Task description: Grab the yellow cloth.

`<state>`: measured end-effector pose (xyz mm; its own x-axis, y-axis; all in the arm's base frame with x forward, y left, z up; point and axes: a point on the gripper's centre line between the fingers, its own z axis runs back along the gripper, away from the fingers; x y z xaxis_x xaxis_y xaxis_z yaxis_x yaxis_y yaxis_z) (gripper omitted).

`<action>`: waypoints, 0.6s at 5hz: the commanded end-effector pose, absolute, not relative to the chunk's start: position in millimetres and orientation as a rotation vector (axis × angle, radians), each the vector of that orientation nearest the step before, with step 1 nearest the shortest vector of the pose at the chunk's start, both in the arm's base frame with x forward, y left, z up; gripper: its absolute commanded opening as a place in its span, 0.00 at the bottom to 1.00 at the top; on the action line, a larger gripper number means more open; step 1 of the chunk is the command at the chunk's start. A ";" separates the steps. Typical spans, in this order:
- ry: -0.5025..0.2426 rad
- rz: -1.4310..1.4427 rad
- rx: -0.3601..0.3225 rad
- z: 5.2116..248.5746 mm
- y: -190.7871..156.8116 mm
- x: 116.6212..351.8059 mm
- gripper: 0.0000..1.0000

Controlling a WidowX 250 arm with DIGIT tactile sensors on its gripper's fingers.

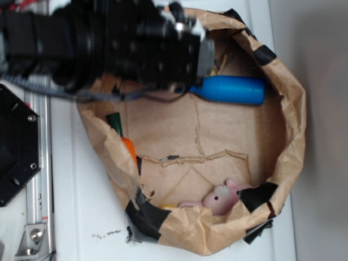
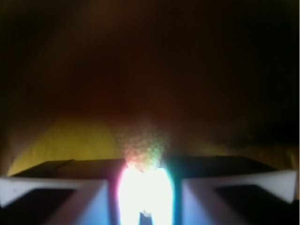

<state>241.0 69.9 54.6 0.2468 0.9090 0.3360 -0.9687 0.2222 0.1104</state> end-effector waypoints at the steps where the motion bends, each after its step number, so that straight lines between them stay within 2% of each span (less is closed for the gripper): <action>1: -0.253 1.174 0.223 71.5 47.8 233.5 0.00; 2: -0.308 1.037 0.108 104.2 42.0 236.0 0.00; 3: -0.344 0.970 0.032 140.3 34.4 237.2 0.00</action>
